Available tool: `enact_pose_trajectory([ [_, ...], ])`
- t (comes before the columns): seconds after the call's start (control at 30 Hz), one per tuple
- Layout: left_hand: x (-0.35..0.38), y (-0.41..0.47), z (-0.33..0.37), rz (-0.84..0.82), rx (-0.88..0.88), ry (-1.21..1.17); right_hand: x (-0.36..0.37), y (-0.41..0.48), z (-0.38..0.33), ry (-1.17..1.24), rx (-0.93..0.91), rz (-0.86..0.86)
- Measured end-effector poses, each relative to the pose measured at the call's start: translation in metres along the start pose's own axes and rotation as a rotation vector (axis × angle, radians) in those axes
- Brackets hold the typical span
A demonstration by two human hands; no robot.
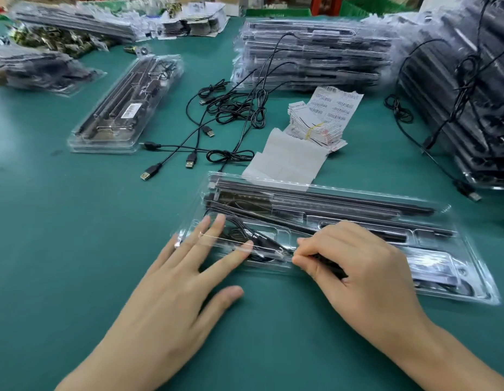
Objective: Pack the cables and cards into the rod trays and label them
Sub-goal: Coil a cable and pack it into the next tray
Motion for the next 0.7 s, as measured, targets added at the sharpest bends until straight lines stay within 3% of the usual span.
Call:
enact_pose_trajectory([
  [0.5,-0.005,-0.012,0.014,0.199,-0.125,-0.080,0.000,0.001,-0.006,-0.081,-0.020,-0.007],
  [0.7,0.003,-0.005,0.013,0.140,-0.192,-0.060,0.001,0.001,-0.006,-0.082,-0.015,-0.025],
])
Point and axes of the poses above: each hand's wrist, its own y-axis towards the middle knuckle, its own x-axis out of the palm, z = x × y, the point moved 10 cm from there along y, towards the middle knuckle, and after that the axes turned 4 degrees about -z, right-handed, at the moved point
